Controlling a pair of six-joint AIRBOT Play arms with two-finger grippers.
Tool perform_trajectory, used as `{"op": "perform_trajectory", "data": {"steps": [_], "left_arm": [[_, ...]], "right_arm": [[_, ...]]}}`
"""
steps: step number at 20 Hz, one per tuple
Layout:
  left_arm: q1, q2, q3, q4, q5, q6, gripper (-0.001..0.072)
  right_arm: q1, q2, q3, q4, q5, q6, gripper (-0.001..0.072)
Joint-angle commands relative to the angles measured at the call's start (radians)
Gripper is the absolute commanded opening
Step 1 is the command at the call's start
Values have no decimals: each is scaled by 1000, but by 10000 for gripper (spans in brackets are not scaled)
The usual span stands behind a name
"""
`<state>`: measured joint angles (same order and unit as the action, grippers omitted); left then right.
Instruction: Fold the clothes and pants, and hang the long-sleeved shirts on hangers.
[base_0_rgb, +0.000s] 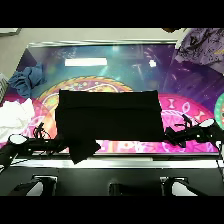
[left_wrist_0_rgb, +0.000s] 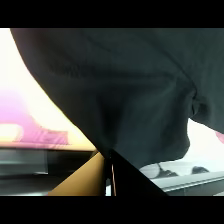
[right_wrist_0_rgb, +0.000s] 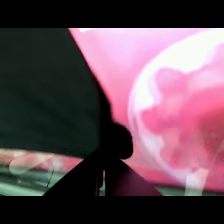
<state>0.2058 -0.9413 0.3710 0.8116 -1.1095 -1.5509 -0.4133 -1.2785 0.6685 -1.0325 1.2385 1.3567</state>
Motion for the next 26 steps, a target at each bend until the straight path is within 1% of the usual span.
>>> {"op": "perform_trajectory", "data": {"steps": [1,3,5,7,9,10,12,13,16,17,22,26], "left_arm": [[18,78,79,204,-140,-128,18],[18,175,118,339,-270,-206,17],[17,272,125,352,-356,-208,18],[17,341,126,341,-358,-208,17],[17,341,148,336,-330,-193,17],[17,323,166,325,-304,-163,17],[17,251,211,314,-248,-133,18],[17,202,238,306,-230,-109,17],[17,40,326,261,-174,-46,17],[17,-17,363,256,-155,-41,17],[16,-282,577,253,-135,-2,17],[-16,-494,772,254,-135,26,18]], "right_arm": [[0,97,1,-64,110,100,25],[0,193,1,-140,198,161,25],[0,293,1,-186,257,199,24],[0,381,2,-170,289,207,24],[2,424,11,-156,290,205,24],[18,425,25,-150,268,195,24],[98,399,74,-153,205,139,24],[148,373,107,-177,176,132,24],[254,267,193,-291,98,155,25],[262,224,217,-304,77,155,25],[263,24,346,-275,2,145,25],[263,-120,476,-230,-37,119,25]]}}
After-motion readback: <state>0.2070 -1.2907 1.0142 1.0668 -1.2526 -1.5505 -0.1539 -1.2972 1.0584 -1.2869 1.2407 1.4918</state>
